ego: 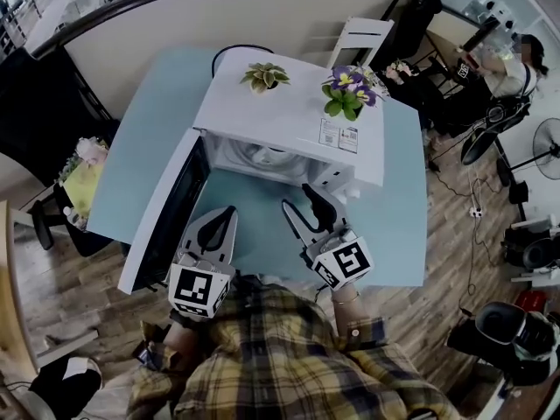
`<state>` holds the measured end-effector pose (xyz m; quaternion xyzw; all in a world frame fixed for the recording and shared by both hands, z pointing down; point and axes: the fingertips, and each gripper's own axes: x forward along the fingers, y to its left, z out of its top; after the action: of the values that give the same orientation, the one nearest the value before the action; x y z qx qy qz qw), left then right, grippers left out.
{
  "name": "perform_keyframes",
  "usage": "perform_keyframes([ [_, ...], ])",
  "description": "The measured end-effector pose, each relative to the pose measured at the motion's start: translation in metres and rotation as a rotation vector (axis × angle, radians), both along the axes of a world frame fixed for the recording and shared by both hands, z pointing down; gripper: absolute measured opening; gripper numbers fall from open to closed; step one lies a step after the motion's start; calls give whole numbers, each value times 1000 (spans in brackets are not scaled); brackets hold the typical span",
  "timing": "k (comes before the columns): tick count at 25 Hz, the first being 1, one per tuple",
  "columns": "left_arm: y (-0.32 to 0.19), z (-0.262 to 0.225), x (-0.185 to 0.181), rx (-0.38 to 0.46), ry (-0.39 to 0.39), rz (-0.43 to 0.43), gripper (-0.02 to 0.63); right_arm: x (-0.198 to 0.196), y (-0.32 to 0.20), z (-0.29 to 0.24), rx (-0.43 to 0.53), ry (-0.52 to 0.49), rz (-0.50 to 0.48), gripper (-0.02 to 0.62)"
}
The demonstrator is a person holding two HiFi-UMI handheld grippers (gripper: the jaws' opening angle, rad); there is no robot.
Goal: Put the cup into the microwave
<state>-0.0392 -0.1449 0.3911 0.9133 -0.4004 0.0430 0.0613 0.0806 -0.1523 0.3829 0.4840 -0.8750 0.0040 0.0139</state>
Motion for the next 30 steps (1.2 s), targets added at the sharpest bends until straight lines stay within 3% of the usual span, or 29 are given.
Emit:
perform_keyframes([
  [6,5,-2,7,-9,20,15,-9,17,23,-7,-31,-27,23,159],
  [11,7,-3,7,-13,26,14,-9,24,40,-7,-46,-28,39,50],
  [30,18,6,2,-49,17,32,-9,36,66,8,-112,-40,109,2],
])
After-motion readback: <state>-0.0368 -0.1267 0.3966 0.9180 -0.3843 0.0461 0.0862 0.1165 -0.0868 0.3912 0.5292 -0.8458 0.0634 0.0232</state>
